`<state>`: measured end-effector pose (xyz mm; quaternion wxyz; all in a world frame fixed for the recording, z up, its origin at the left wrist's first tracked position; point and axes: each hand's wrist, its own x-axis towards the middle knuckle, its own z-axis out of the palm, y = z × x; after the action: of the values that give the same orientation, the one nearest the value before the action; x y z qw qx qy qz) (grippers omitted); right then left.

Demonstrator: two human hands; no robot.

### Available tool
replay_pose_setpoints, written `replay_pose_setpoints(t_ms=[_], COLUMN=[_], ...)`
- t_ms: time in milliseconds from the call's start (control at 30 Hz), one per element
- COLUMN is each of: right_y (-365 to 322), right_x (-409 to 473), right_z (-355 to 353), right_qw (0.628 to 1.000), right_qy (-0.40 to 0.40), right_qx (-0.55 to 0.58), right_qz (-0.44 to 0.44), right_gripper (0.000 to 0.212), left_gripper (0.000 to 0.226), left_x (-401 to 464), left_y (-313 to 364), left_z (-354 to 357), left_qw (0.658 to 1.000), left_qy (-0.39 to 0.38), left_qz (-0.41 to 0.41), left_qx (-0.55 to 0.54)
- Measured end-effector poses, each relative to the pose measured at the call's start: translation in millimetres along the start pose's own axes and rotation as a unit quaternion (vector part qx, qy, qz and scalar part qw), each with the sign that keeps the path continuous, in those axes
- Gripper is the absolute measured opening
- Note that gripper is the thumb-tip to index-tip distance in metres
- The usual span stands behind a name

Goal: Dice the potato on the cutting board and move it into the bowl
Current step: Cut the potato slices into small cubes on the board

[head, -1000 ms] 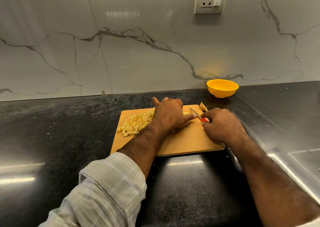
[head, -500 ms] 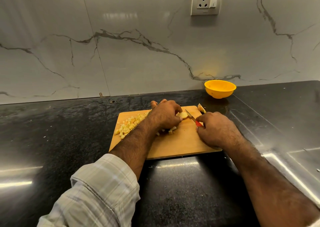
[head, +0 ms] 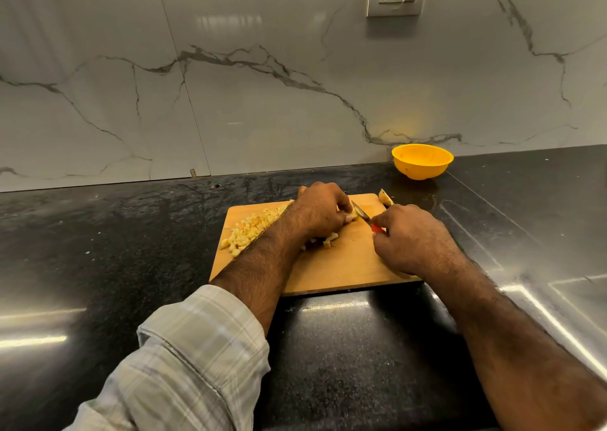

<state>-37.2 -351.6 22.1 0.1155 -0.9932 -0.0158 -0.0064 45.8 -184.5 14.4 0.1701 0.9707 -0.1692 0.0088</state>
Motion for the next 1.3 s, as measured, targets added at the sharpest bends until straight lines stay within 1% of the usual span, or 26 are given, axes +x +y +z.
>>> replay_pose_setpoints(t_ms=[100,267,400,467,633,800,867,933,1033,1100,1300], right_y=[-2,-9,-8,-9,-21,-32,-30,-26,-21,-22,-31], right_x=[2,6,-1,-6,-12,-7,-4,-5,-10,-13,-14], right_z=[2,5,5,5,2,3,5,7,8,7,6], right_qw=[1.000,1.000,0.999,0.998,1.000,0.999,1.000,1.000,0.998,0.997,1.000], right_qy=[-0.008,-0.003,0.047,0.057,0.011,-0.012,-0.001,0.023,0.063,0.074,0.010], right_qx=[0.008,0.008,0.004,0.010,-0.010,-0.043,-0.029,-0.014,0.000,0.002,-0.004], right_qz=[0.009,0.019,0.002,-0.010,0.000,-0.003,0.001,0.001,-0.016,-0.032,-0.008], right_gripper=[0.047,0.040,0.038,0.039,0.039,0.031,0.030,0.031,0.036,0.040,0.037], left_gripper=[0.024,0.024,0.022,0.020,0.017,0.017,0.017,0.016,0.016,0.014,0.012], left_x=[-2,-2,-5,-7,-5,-3,-5,-7,-9,-7,-4], left_y=[-1,-1,-3,-5,-7,-7,-8,-11,-12,-12,-16], left_z=[-2,-3,-6,-8,-5,-5,-5,-7,-8,-7,-4], left_qw=[0.999,0.999,0.998,0.997,0.996,0.997,0.996,0.995,0.995,0.995,0.994], left_qy=[-0.008,-0.008,0.003,0.004,0.015,0.005,0.009,0.027,0.034,0.032,0.040], left_qz=[-0.001,0.003,0.002,-0.002,-0.005,-0.006,-0.004,-0.005,-0.015,-0.017,-0.026], left_qx=[-0.035,-0.041,-0.063,-0.074,-0.083,-0.081,-0.083,-0.098,-0.095,-0.092,-0.103])
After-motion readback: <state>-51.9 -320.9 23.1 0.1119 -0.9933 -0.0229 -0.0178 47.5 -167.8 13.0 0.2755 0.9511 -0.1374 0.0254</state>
